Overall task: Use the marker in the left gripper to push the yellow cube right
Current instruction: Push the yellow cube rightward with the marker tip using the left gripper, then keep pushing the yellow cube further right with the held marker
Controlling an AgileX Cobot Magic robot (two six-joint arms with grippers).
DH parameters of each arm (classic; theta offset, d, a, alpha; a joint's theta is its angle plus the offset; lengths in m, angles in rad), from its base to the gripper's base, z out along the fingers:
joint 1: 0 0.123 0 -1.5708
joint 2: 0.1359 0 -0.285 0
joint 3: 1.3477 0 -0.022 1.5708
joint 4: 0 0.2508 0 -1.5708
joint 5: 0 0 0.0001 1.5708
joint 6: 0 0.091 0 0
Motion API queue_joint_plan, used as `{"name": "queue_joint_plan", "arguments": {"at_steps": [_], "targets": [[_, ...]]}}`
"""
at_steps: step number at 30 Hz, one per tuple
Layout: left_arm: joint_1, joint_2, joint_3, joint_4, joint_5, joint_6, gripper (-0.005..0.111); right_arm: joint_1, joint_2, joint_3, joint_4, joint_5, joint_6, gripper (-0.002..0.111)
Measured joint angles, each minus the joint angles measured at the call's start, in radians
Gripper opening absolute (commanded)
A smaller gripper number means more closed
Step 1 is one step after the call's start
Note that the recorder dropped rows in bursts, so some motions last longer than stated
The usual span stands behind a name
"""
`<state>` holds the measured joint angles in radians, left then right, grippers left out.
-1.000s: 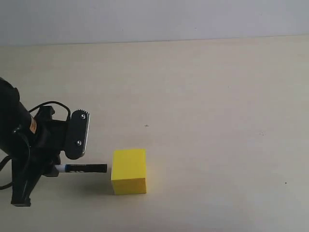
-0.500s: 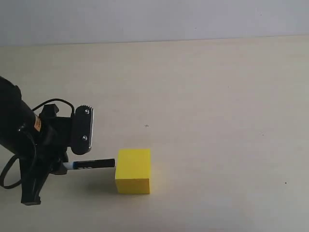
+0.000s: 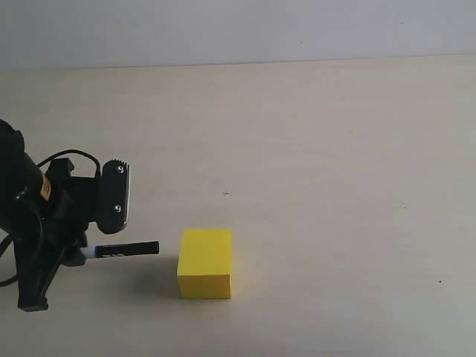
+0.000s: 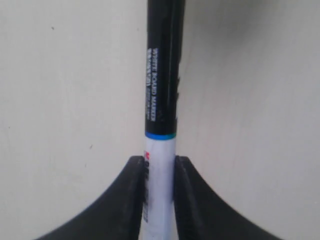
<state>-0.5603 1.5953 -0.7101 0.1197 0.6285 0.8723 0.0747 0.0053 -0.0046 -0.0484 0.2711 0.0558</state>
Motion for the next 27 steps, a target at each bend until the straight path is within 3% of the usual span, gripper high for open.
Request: {"name": "queue_joint_plan", "arguments": {"at_steps": [5, 11, 18, 24, 27], "targets": [[0.019, 0.000, 0.000, 0.041, 0.042, -0.031, 0.000, 0.000, 0.000, 0.000, 0.000, 0.000, 0.000, 0.000], [-0.115, 0.062, -0.027, 0.007, -0.011, -0.052, 0.000, 0.000, 0.000, 0.000, 0.000, 0.000, 0.000, 0.000], [-0.029, 0.070, -0.032, 0.002, 0.063, -0.086, 0.000, 0.000, 0.000, 0.000, 0.000, 0.000, 0.000, 0.000], [-0.163, 0.079, -0.035, -0.013, -0.011, -0.088, 0.000, 0.000, 0.000, 0.000, 0.000, 0.000, 0.000, 0.000], [-0.187, 0.080, -0.044, -0.021, -0.029, -0.113, 0.000, 0.000, 0.000, 0.000, 0.000, 0.000, 0.000, 0.000]]}}
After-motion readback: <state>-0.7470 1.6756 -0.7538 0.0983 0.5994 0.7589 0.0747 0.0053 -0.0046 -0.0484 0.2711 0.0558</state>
